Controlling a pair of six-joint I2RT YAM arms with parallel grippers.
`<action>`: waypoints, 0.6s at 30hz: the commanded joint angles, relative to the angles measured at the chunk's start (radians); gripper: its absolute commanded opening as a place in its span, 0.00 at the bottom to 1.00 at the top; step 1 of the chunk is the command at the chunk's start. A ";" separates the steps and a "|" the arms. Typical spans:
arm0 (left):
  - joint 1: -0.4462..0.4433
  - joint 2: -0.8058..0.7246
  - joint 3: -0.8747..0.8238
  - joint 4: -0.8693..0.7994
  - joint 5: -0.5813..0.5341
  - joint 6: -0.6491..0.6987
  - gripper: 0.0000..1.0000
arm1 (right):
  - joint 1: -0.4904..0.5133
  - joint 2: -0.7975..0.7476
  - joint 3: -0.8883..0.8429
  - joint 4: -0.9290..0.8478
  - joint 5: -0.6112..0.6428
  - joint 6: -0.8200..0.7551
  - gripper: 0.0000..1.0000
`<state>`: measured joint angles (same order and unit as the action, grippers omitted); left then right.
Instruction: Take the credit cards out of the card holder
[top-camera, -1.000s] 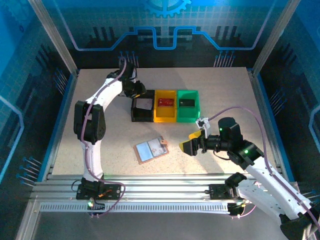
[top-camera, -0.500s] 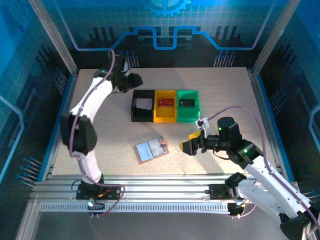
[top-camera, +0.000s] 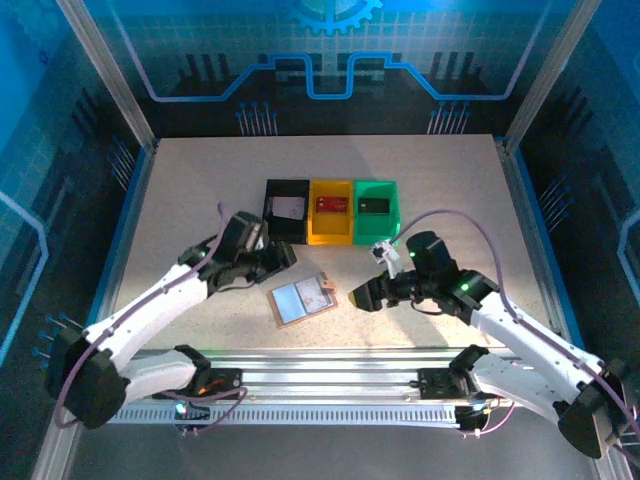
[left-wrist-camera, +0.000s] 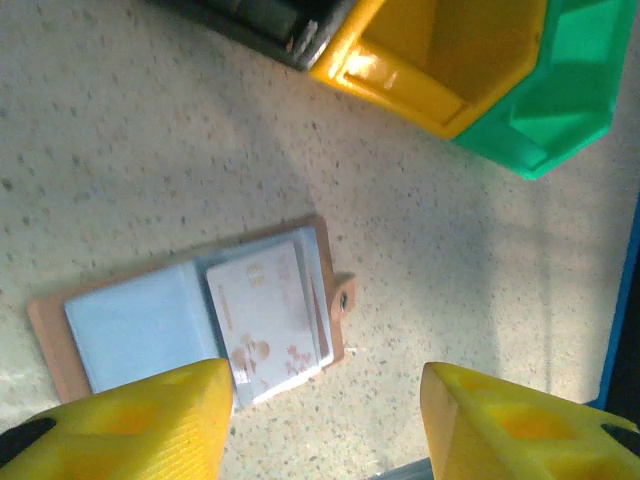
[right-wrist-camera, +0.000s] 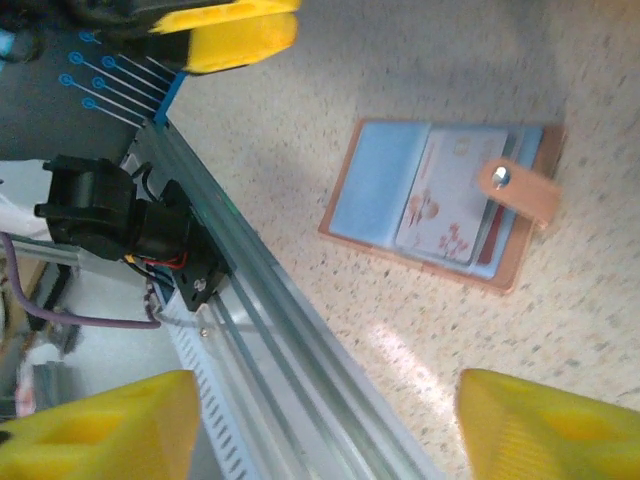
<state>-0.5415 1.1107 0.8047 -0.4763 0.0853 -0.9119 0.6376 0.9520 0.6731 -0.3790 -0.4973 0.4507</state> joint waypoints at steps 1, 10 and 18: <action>-0.057 -0.090 -0.065 0.093 -0.100 -0.153 0.53 | 0.059 0.065 0.047 0.033 0.049 0.014 0.54; -0.239 -0.102 -0.235 0.235 -0.256 -0.368 0.48 | 0.104 0.302 0.063 0.187 0.018 0.111 0.29; -0.304 0.005 -0.235 0.298 -0.338 -0.414 0.45 | 0.103 0.422 0.075 0.236 0.098 0.147 0.24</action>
<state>-0.8326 1.0939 0.5694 -0.2249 -0.1833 -1.2858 0.7349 1.3415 0.7166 -0.1848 -0.4366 0.5724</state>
